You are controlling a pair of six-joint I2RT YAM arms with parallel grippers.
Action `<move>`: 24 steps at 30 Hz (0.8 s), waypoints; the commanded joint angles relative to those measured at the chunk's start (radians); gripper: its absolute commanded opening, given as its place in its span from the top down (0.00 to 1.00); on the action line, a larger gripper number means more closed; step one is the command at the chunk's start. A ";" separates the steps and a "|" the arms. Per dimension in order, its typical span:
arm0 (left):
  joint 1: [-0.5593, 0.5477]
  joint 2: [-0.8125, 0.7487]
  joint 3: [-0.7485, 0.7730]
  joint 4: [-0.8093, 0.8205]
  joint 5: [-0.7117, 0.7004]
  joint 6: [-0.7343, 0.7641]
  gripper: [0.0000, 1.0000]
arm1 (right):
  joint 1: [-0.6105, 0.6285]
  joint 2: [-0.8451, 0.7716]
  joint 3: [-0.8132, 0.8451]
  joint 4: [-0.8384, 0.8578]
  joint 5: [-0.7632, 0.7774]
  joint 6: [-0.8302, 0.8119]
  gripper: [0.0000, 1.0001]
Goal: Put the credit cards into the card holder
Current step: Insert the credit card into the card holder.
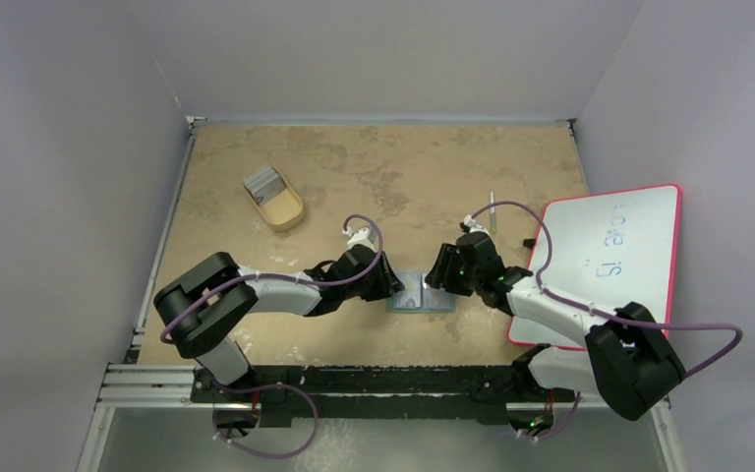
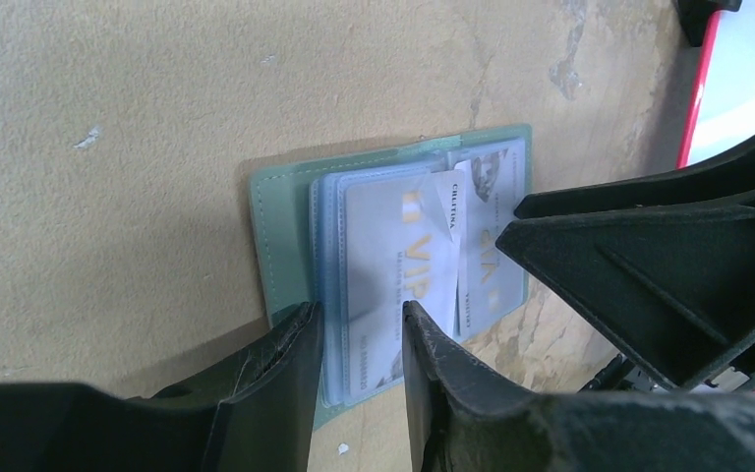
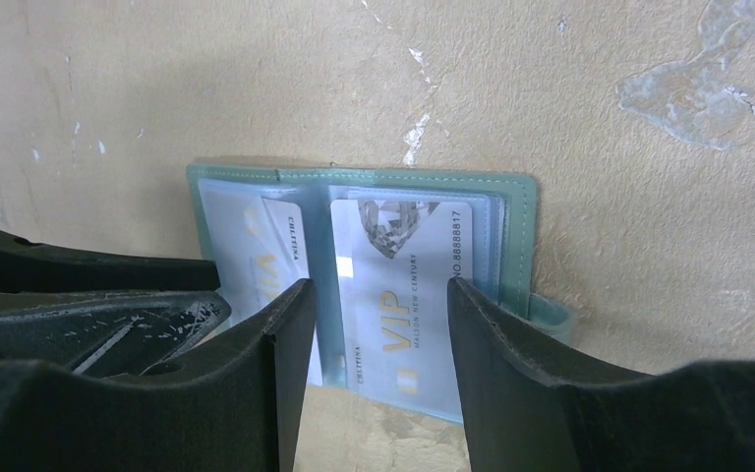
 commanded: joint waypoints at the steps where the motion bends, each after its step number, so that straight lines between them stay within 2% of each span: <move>1: 0.000 -0.006 0.042 0.099 0.029 0.007 0.65 | -0.002 0.001 -0.033 -0.008 0.015 0.031 0.45; 11: -0.007 -0.041 0.066 0.126 0.084 -0.004 0.66 | -0.002 0.006 -0.058 0.028 -0.015 0.046 0.45; 16: -0.007 -0.037 0.060 0.141 0.088 -0.003 0.76 | -0.001 -0.021 -0.071 0.034 -0.026 0.055 0.46; 24: -0.007 0.002 0.045 0.262 0.138 -0.032 0.91 | -0.002 -0.025 -0.095 0.068 -0.038 0.078 0.46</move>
